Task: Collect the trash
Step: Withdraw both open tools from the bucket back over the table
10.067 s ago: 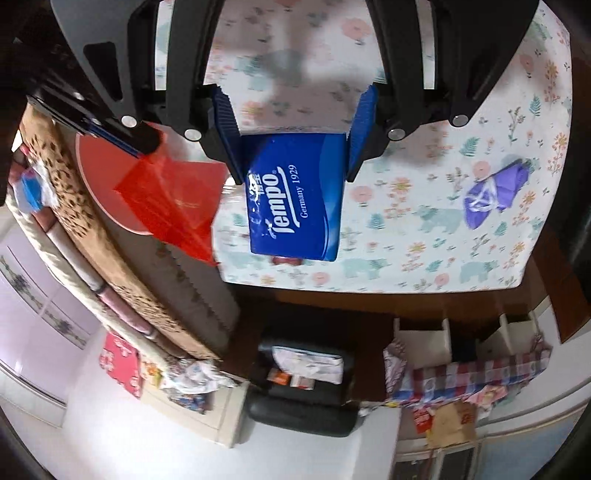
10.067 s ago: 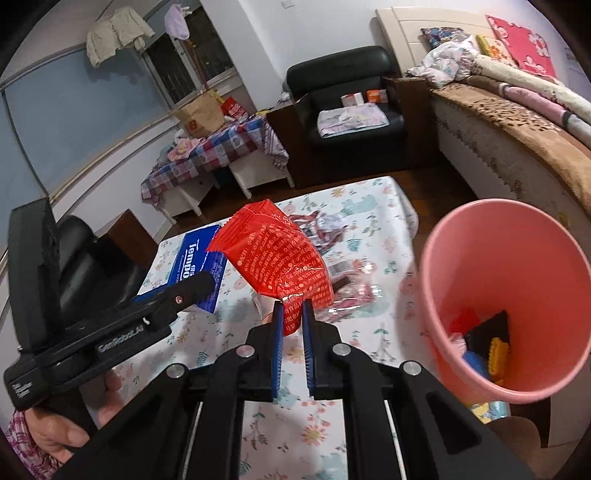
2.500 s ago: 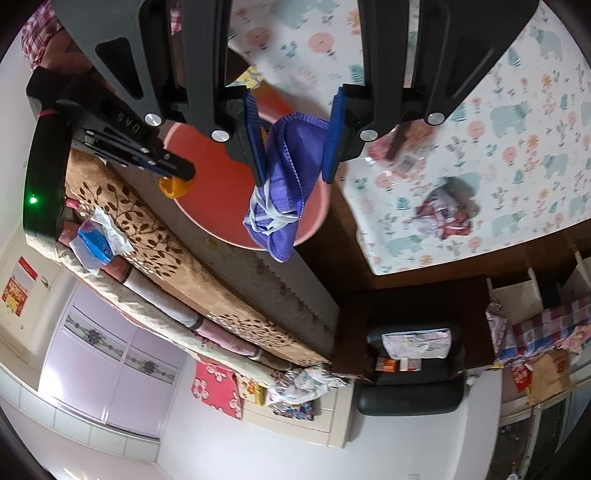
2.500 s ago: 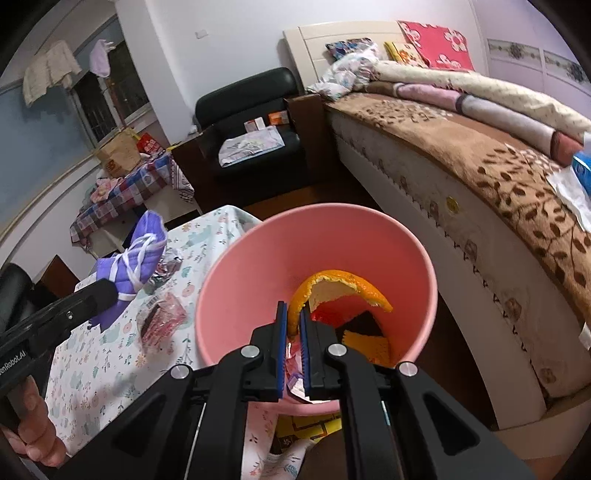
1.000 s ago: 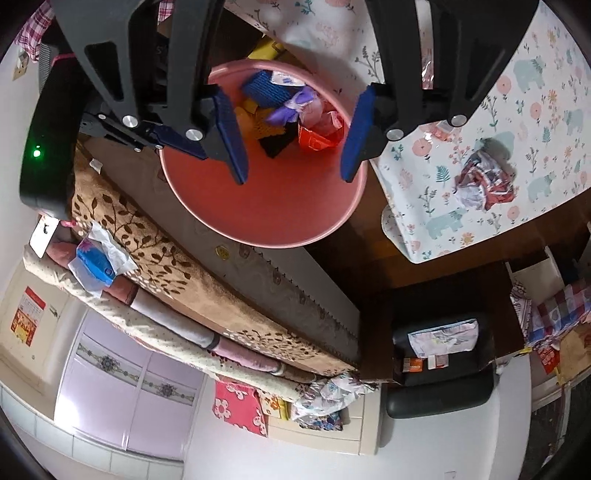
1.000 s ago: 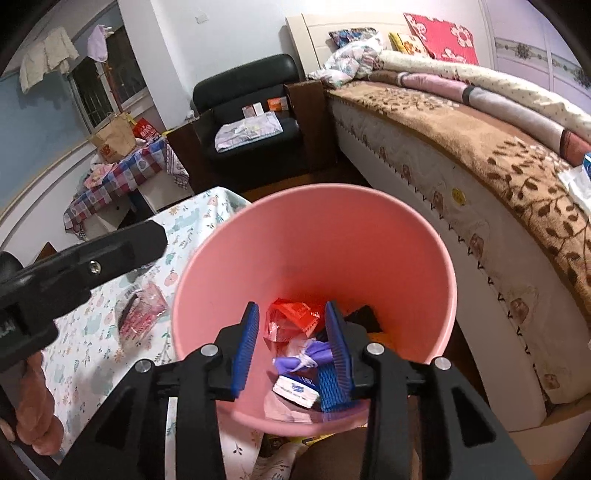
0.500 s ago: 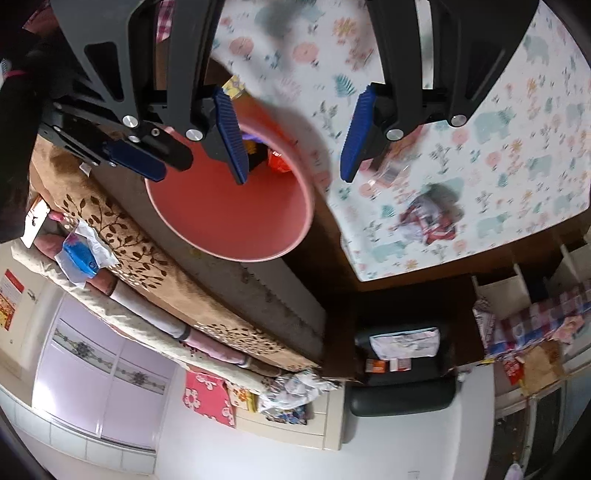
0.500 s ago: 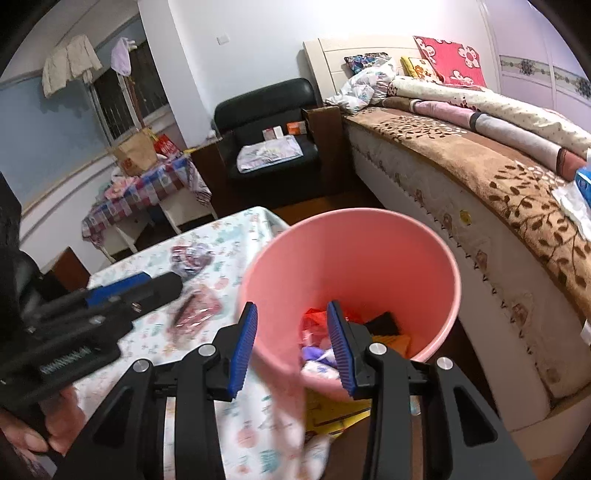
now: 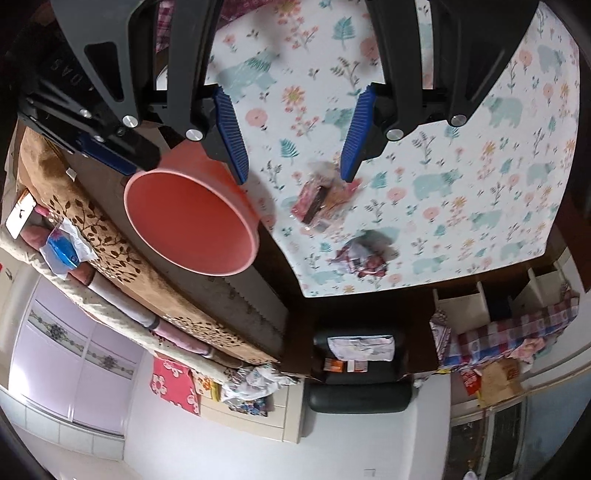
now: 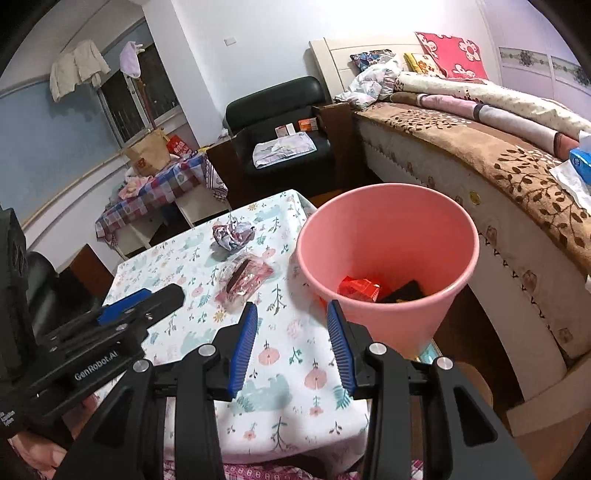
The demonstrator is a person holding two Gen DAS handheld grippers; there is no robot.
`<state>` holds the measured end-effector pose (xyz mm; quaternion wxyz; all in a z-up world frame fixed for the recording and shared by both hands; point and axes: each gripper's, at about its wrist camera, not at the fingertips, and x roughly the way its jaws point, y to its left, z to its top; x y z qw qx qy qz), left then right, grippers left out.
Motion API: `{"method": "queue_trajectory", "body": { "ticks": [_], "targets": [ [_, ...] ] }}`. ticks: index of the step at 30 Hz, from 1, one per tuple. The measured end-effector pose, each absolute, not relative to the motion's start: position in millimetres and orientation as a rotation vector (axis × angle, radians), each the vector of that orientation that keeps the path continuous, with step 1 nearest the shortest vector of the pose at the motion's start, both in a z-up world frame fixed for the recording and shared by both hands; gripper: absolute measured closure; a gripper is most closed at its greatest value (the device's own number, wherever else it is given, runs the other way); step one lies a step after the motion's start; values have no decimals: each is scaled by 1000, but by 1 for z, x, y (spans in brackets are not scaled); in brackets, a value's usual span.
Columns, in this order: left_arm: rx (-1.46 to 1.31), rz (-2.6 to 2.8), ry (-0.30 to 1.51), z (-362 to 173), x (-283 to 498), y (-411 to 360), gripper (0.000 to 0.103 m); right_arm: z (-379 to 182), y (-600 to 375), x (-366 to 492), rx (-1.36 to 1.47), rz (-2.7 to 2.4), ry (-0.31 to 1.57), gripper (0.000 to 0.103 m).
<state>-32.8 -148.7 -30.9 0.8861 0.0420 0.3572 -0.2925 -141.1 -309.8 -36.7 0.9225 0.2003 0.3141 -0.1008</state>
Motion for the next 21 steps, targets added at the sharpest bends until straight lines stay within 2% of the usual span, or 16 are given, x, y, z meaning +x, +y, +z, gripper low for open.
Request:
{"method": "queue_trajectory", "body": {
  "ticks": [6, 21],
  "targets": [
    [11, -553, 805, -38, -28, -130, 51, -32, -301, -146, 373, -178, 633, 64],
    [-30, -398, 830, -48, -16, -73, 51, -42, -317, -156, 396, -109, 619, 64]
  ]
}}
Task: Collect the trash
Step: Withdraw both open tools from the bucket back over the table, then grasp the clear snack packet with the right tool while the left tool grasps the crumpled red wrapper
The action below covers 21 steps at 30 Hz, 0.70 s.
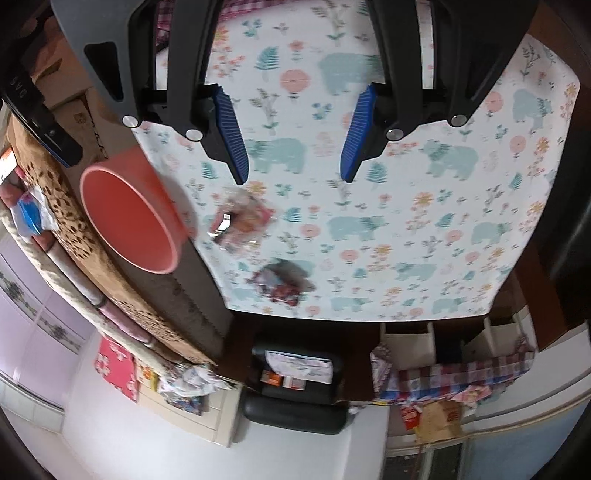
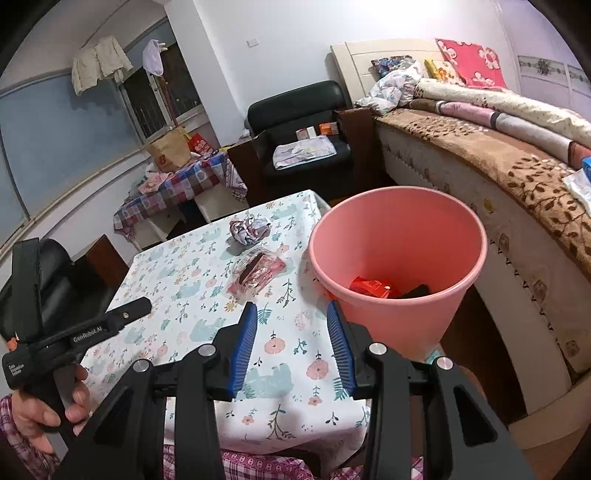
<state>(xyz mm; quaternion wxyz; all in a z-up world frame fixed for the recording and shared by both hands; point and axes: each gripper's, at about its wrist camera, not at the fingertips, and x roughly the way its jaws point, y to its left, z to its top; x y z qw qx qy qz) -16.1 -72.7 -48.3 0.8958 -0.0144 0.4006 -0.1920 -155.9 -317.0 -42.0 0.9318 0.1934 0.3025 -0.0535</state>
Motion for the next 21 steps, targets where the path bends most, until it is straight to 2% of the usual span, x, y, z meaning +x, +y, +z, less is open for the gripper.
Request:
{"method": "queue_trajectory", "body": {
  "ticks": [13, 16, 21],
  "targets": [
    [-83, -371, 875, -66, 26, -42, 51, -58, -305, -87, 429, 7, 726, 64],
    [-79, -387, 876, -71, 35, -42, 51, -64, -299, -59, 474, 22, 759, 54],
    [-81, -426, 877, -76, 54, -40, 51, -74, -285, -15, 508, -3, 805, 49]
  ]
}}
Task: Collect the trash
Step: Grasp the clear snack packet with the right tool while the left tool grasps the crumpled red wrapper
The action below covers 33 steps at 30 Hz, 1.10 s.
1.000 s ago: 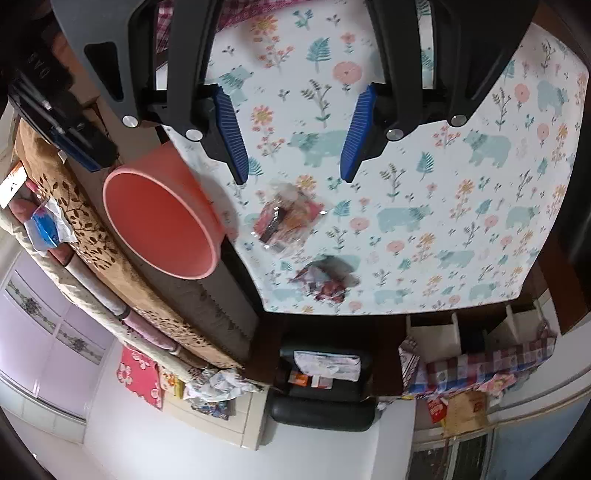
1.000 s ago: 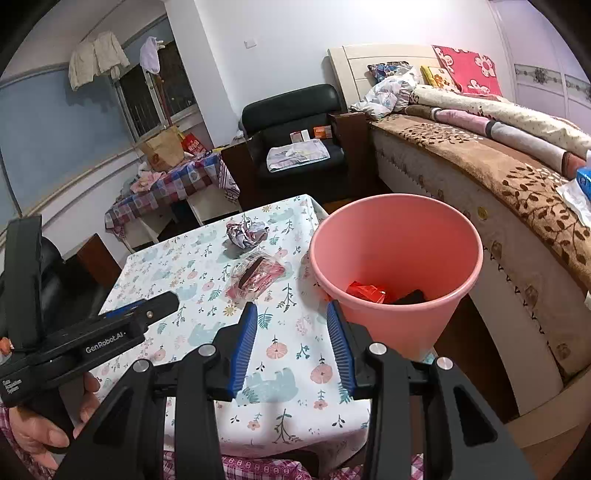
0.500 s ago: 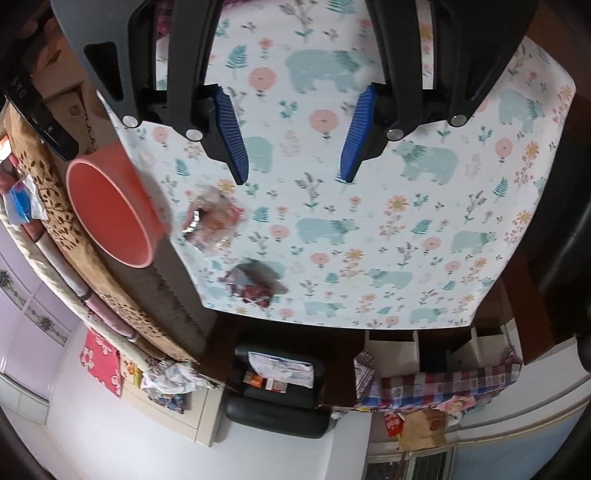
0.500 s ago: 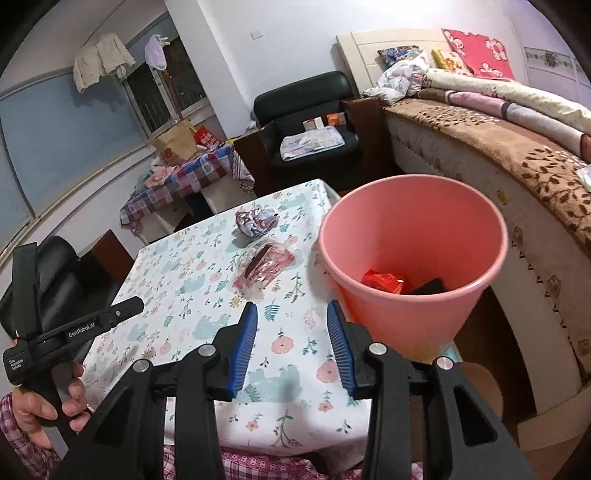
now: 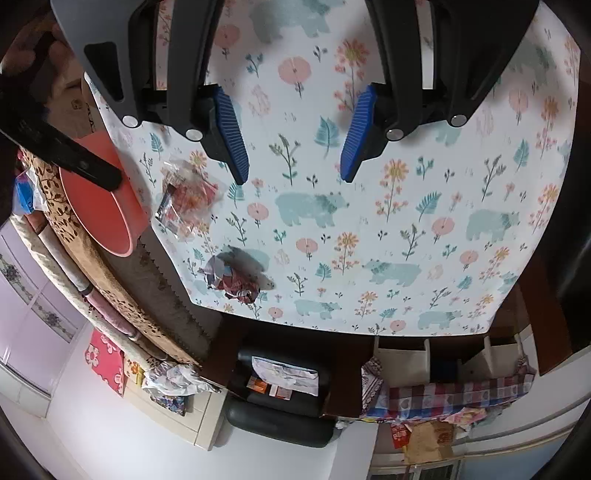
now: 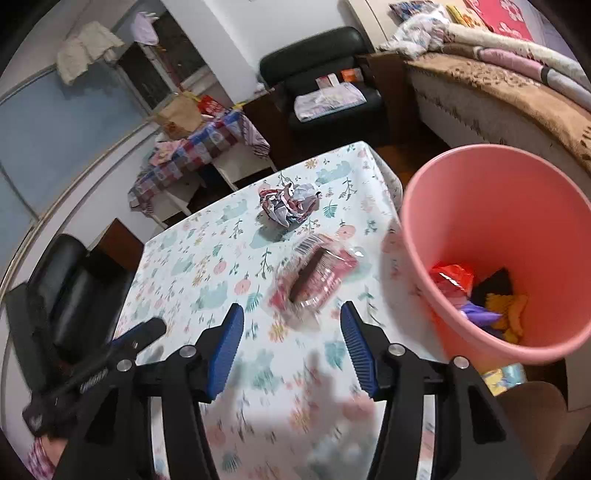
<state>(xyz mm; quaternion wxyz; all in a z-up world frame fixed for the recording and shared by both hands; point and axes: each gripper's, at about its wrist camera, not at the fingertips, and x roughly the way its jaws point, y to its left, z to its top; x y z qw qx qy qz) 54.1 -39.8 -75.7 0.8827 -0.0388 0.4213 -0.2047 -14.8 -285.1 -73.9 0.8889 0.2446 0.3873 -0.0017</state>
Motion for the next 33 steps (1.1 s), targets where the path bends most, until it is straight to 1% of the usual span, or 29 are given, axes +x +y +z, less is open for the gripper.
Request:
{"method": "queue_trajectory", "body": {
  "ticks": [6, 11, 12, 14, 15, 17, 20, 25, 30, 33],
  "targets": [
    [-80, -460, 872, -73, 81, -41, 51, -91, -275, 31, 470, -111, 848, 49],
    [-86, -520, 875, -67, 111, -63, 51, -103, -275, 52, 439, -151, 874, 49],
    [-87, -525, 875, -66, 113, -67, 51, -106, -275, 54, 430, -149, 881, 51],
    [-96, -529, 873, -64, 123, -79, 51, -111, -273, 57, 409, -138, 896, 71],
    [-100, -533, 876, -64, 127, -84, 51, -112, -273, 57, 397, -135, 898, 72],
    [-109, -545, 883, -64, 137, -97, 51, -109, -271, 56, 365, -119, 886, 86],
    [-120, -553, 900, -64, 154, -115, 51, -106, -273, 49, 361, -88, 872, 91],
    [-201, -542, 962, -70, 183, -135, 51, -101, -273, 33, 342, -53, 844, 92],
    [-264, -485, 1071, -90, 212, -156, 51, -96, -278, 22, 352, -42, 831, 92],
    [-279, -476, 1105, -99, 217, -162, 51, -96, -283, 18, 364, -44, 830, 92]
  ]
}}
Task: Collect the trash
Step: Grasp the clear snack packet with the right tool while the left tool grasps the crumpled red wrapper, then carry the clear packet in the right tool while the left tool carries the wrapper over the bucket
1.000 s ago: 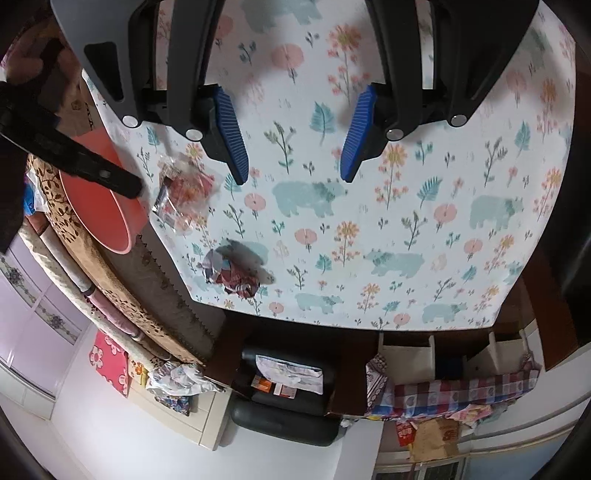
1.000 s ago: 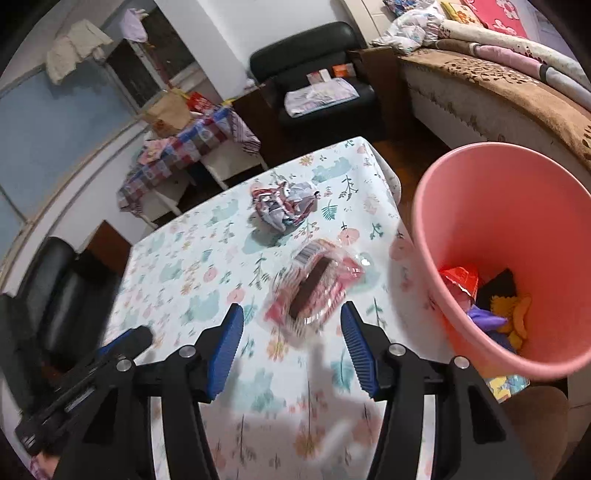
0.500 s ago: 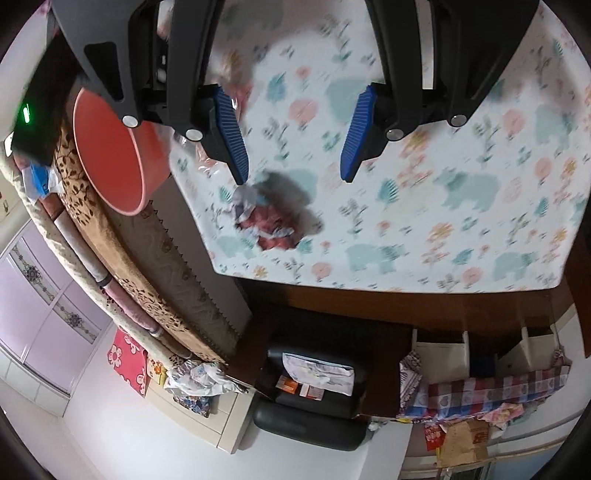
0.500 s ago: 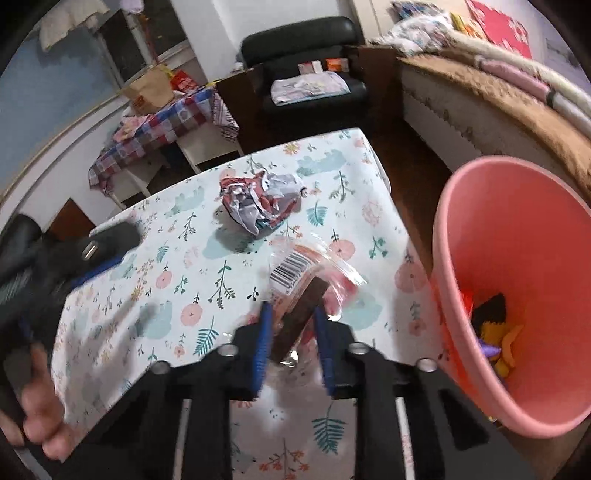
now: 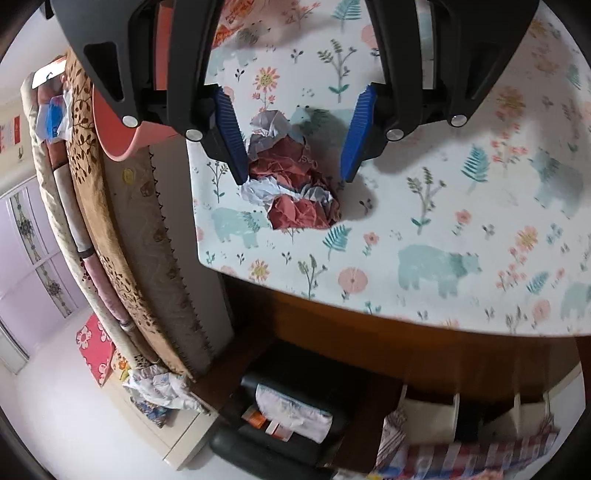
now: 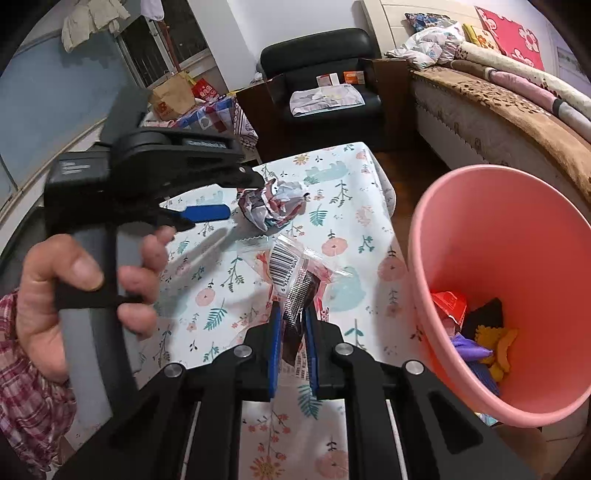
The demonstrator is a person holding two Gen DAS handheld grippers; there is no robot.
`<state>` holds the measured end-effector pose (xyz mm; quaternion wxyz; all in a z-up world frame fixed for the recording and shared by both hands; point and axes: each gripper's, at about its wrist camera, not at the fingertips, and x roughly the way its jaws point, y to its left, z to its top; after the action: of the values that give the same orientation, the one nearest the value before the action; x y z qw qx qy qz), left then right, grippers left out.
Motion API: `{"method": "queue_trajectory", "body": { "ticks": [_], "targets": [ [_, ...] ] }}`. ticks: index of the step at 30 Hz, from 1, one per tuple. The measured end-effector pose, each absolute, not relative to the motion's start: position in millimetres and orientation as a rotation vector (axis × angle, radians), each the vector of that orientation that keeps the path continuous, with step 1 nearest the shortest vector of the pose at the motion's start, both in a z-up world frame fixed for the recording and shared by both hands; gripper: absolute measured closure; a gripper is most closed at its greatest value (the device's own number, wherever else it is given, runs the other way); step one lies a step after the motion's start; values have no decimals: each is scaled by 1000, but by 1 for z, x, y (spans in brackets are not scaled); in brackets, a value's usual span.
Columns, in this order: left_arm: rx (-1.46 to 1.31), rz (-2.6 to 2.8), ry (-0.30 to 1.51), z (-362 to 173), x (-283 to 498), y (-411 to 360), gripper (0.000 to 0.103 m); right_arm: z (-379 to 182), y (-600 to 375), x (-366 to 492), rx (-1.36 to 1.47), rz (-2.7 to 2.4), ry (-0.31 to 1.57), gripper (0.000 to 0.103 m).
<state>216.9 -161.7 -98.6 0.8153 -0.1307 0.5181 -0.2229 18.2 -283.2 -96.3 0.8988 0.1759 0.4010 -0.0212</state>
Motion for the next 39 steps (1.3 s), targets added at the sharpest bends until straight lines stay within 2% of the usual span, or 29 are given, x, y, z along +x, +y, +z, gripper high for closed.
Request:
{"method": "queue_trajectory", "body": {
  "ticks": [8, 9, 10, 13, 27, 39],
  "targets": [
    [-255, -455, 1093, -106, 210, -169, 51, -97, -289, 11, 379, -45, 837, 92],
    [-255, -453, 1084, -106, 209, -169, 55, -97, -289, 10, 377, -43, 835, 92],
    [-255, -457, 1081, -105, 208, -170, 65, -96, -288, 10, 376, -43, 834, 92],
    [-247, -476, 1067, -101, 204, -170, 77, -94, -288, 8, 373, -44, 830, 92],
    [-84, -468, 901, -56, 124, -131, 79, -82, -275, -13, 362, -7, 811, 92],
    [-3, -414, 866, -54, 65, -116, 79, -73, -273, -38, 375, -7, 800, 91]
  ]
}}
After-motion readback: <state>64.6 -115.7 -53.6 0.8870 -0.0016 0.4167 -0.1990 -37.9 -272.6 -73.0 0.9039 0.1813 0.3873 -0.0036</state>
